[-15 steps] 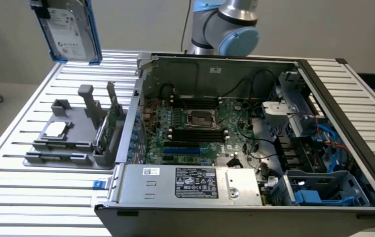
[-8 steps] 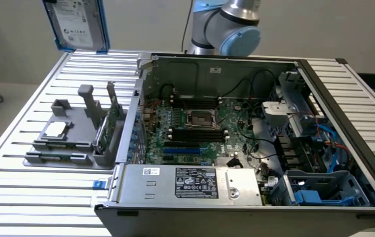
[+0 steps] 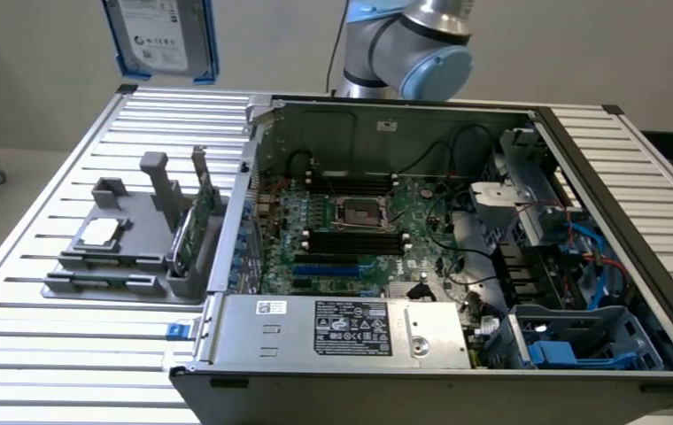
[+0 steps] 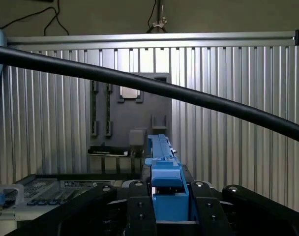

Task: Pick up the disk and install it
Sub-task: 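Pick up the disk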

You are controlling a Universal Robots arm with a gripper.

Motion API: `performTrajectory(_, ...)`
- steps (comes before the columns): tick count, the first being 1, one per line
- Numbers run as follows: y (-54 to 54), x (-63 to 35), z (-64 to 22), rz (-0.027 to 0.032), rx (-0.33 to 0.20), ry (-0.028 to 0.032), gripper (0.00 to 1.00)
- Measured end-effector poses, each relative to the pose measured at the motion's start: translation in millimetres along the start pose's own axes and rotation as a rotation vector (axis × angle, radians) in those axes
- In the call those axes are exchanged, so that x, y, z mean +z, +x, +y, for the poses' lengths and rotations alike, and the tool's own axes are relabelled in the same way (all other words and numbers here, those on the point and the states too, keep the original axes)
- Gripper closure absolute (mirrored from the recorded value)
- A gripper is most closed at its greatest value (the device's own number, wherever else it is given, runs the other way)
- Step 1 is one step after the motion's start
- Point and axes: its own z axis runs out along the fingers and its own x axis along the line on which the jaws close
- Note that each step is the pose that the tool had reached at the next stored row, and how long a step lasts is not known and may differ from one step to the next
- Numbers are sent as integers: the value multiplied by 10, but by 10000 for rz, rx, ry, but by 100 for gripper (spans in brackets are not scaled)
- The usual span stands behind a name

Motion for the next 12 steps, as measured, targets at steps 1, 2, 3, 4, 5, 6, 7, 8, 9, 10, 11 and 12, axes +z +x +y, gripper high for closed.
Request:
performTrajectory(1,13,-20,-47,1,-1,-5,67)
performTrajectory(2,24,-39,-91,1,-1,-9,67)
performTrajectory(3,35,-57,-134,2,0,-14,67)
performTrajectory(4,45,-76,-178,3,0,-18,67)
performTrajectory(5,55,-94,-222,3,-1,-21,67)
performTrajectory(6,65,-113,-269,3,-1,-24,67)
performTrajectory(7,74,-129,-313,2,0,-26,67)
performTrajectory(8,85,-141,-357,1,-2,-28,67)
performTrajectory(9,97,-152,-400,2,-2,-34,67)
performTrajectory(10,110,-161,-443,3,-1,-42,67)
performTrajectory(11,123,-169,-485,3,-1,-49,67)
performTrajectory(12,139,-176,-529,3,-2,-57,67)
